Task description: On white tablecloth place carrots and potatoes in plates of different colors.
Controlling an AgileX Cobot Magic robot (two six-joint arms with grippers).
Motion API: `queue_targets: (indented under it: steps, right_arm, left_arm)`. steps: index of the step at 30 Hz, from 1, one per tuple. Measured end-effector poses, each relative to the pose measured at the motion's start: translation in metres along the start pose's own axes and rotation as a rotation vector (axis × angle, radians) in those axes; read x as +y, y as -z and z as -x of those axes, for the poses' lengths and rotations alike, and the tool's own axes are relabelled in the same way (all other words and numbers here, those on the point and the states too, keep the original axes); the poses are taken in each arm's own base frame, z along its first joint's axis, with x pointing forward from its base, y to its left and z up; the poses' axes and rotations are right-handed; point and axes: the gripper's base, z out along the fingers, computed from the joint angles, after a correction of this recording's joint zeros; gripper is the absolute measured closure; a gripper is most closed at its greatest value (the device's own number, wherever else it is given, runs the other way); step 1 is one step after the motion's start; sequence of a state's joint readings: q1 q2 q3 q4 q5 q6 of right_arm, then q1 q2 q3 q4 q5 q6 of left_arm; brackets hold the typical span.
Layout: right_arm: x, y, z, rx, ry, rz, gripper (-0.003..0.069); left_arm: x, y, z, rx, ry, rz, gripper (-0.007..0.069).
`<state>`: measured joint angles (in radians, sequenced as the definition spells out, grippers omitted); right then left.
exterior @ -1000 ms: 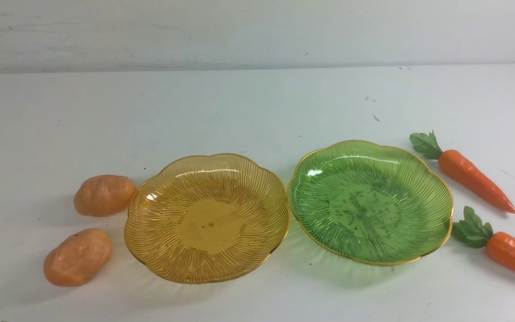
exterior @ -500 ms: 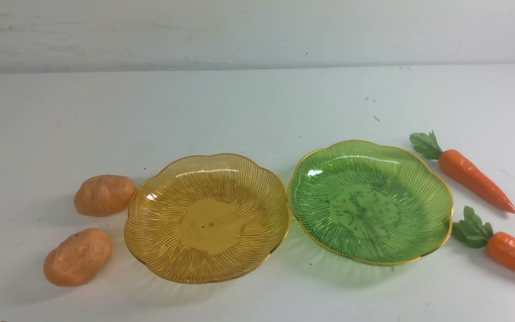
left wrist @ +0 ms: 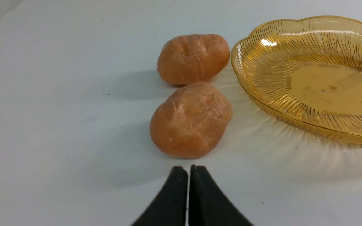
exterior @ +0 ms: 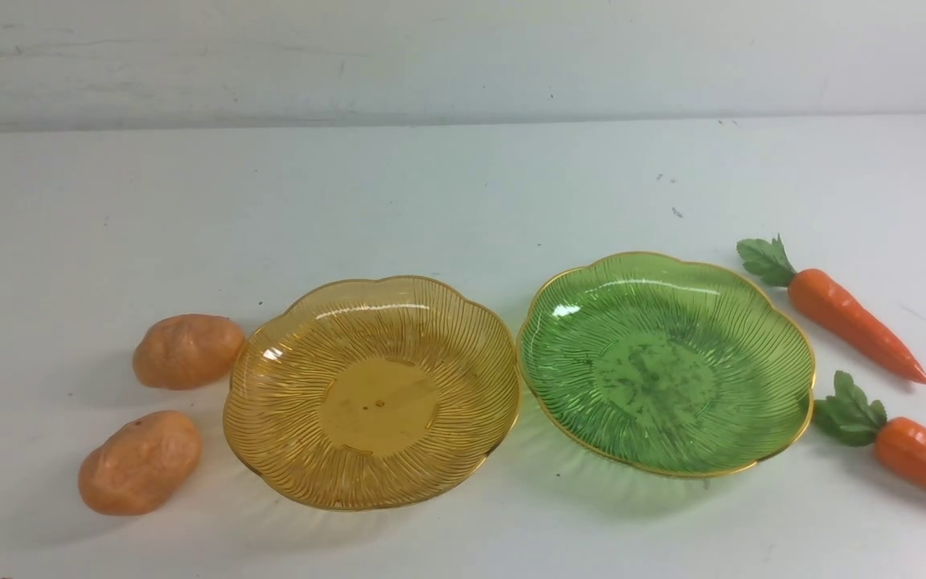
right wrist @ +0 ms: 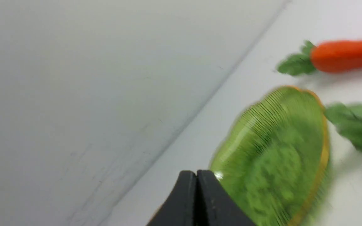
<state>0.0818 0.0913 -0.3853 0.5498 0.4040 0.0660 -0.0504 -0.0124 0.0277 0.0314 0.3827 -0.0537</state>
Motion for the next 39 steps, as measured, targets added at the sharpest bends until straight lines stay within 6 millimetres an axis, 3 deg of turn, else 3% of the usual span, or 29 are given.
queue_targets:
  steps: [1,2,3,7,10,17,22,26,30,35,39]
  right_arm:
    - [0.013,-0.003,0.017,0.052,0.067,-0.007,0.0673]
    - [0.017,-0.008,0.022,0.137,0.099,-0.028,0.0673]
    - [0.021,-0.022,0.029,0.315,0.146,-0.093,0.0673]
    - [-0.004,-0.058,0.011,0.845,0.189,-0.359,0.0671]
    - [-0.022,-0.074,0.001,0.992,0.218,-0.477,0.0669]
    - [-0.062,-0.115,-0.014,1.157,0.360,-0.696,0.0656]
    - [-0.083,-0.140,-0.024,1.224,0.440,-0.763,0.0608]
    - [-0.095,-0.161,-0.036,1.280,0.469,-0.765,0.0524]
    - [-0.109,-0.188,-0.049,1.355,0.533,-0.718,0.0364]
    - [-0.134,-0.220,-0.069,1.478,0.731,-0.635,0.0195]
    - [-0.156,-0.234,-0.092,1.570,0.840,-0.601,0.0152]
  left_arm:
    - [0.000,0.000,0.000,0.000,0.000,0.000,0.0627]
    - [0.000,0.000,0.000,0.000,0.000,0.000,0.0627]
    - [0.000,0.000,0.000,0.000,0.000,0.000,0.0627]
    - [0.000,0.000,0.000,0.000,0.000,0.000,0.0627]
    - [0.000,0.000,0.000,0.000,0.000,0.000,0.0627]
    - [0.000,0.000,0.000,0.000,0.000,0.000,0.0627]
    - [0.000,0.000,0.000,0.000,0.000,0.000,0.0627]
    - [0.000,0.000,0.000,0.000,0.000,0.000,0.0627]
    - [0.000,0.000,0.000,0.000,0.000,0.000,0.0627]
    - [0.000,0.000,0.000,0.000,0.000,0.000,0.0627]
    - [0.000,0.000,0.000,0.000,0.000,0.000,0.0627]
